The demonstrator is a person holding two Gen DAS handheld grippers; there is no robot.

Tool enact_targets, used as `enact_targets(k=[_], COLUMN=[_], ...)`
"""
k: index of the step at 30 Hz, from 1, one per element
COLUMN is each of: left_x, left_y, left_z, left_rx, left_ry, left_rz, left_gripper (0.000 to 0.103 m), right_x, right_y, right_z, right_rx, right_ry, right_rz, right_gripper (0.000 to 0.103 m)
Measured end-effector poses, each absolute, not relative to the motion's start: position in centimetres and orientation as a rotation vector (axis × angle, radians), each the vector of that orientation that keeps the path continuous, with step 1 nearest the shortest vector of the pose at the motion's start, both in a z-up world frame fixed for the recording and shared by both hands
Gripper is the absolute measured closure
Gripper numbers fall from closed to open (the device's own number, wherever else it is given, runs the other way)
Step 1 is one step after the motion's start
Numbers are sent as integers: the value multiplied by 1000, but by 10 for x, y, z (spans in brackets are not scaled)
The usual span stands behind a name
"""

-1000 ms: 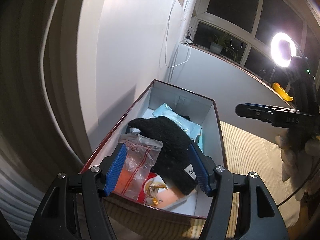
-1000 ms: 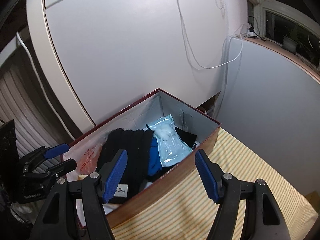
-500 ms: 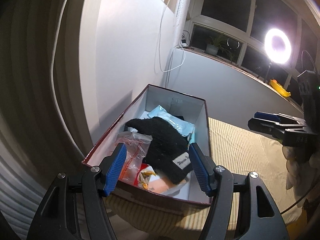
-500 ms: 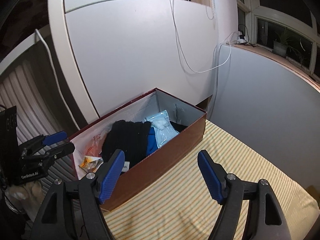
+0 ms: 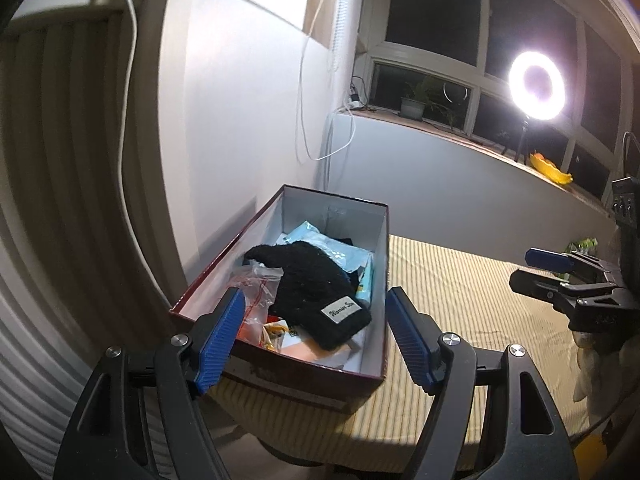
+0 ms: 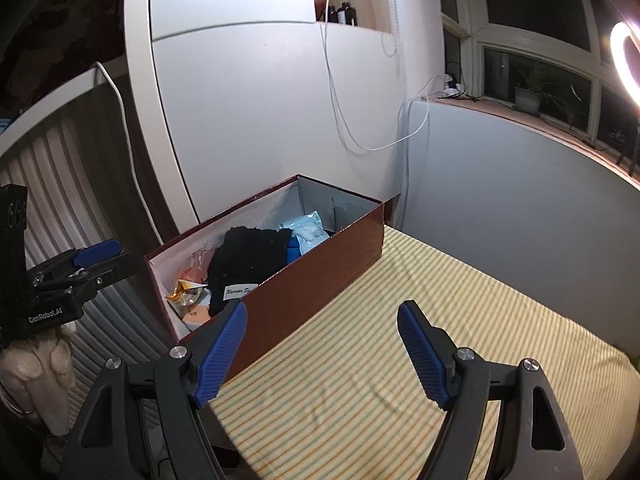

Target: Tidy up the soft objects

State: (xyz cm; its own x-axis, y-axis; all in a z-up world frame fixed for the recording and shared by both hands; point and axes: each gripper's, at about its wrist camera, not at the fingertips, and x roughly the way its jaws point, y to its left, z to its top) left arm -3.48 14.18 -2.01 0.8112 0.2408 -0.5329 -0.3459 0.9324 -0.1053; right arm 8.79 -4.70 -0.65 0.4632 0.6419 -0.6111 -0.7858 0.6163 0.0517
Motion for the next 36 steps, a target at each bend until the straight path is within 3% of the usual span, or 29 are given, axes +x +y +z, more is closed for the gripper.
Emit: enact_targets(k=[2,36], left_x=[-40,-58], left_y=[136,106], left_z=[-17,-26], left_rx=[-195,-224], left_ry=[528,579], left_rz=[330,376], left_gripper=[21,21], right_x=[80,40], right_y=[-52,-102], right_z=[-8,-13], right_rx=[-259,-235], right_ry=[616,565], right_rz=[868,785], right_gripper=[24,19])
